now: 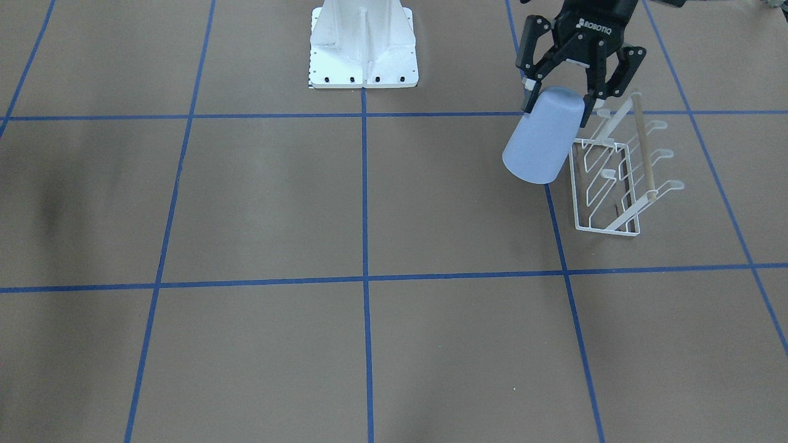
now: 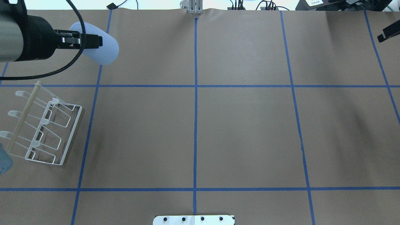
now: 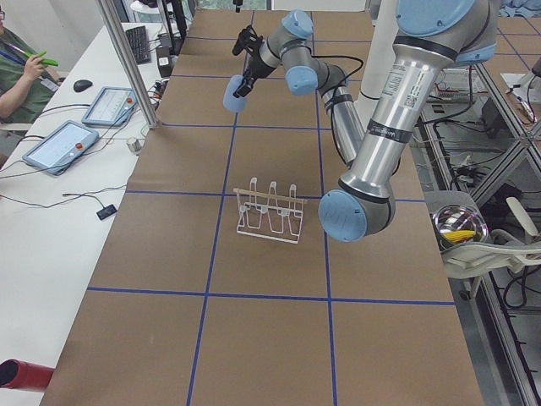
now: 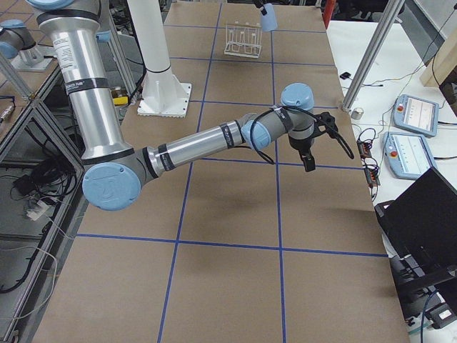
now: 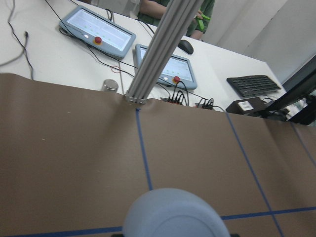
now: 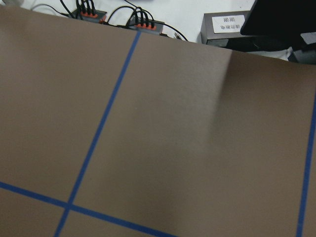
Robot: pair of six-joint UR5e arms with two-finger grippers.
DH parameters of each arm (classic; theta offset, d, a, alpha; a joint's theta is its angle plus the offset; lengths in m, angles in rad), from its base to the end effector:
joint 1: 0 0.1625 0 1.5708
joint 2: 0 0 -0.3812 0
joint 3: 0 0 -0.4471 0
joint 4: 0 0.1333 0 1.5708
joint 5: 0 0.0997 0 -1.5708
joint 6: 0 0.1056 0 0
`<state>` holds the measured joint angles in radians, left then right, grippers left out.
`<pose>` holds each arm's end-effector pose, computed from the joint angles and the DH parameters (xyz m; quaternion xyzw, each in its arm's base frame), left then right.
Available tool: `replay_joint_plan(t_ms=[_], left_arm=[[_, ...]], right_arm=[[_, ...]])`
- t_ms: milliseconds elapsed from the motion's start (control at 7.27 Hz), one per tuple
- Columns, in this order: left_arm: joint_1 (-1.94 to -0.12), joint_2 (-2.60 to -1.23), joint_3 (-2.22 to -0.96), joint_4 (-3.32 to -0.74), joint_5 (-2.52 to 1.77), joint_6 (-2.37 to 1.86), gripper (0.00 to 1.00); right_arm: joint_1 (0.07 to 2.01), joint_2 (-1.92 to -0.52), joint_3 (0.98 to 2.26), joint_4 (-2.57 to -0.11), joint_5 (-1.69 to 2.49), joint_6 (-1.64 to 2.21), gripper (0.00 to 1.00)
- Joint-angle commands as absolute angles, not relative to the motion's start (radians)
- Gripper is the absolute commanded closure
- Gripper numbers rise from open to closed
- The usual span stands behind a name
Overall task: Hang cup on cup holder
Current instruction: 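Carry the cup with the left gripper toward the wire rack while the right arm withdraws, then lower the cup with the left gripper onto a wooden peg of the rack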
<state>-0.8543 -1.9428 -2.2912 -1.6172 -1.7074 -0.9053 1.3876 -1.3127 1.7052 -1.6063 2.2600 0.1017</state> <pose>0.2263 -0.4409 0.0740 0.3288 0.4295 -0.0426 0.8400 -0.0501 -0.6338 0.4016 0.1182 -0.3528 -0.0977 0.9230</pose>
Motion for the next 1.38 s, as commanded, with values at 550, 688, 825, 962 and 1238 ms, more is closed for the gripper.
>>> replay_joint_plan(t_ms=[550, 688, 825, 962, 1238], left_arm=[[-0.986, -1.901, -2.235, -1.203, -2.041, -0.626, 1.0], [-0.986, -1.885, -2.215, -1.204, -2.045, -0.626, 1.0], [-0.986, -1.869, -2.197, -1.215, -2.046, -0.615, 1.0], [-0.986, -1.868, -2.178, -1.215, -2.046, -0.612, 1.0], [-0.986, -1.871, -2.145, -1.227, -2.046, -0.612, 1.0]], right_arm=[[1.401, -1.347, 1.741, -1.925, 2.215, -0.077, 0.0], [1.401, -1.348, 1.738, -1.925, 2.211, -0.077, 0.0], [1.401, -1.348, 1.744, -1.925, 2.214, -0.074, 0.0], [1.401, -1.348, 1.743, -1.925, 2.215, -0.072, 0.0], [1.401, -1.347, 1.741, -1.925, 2.215, -0.072, 0.0]])
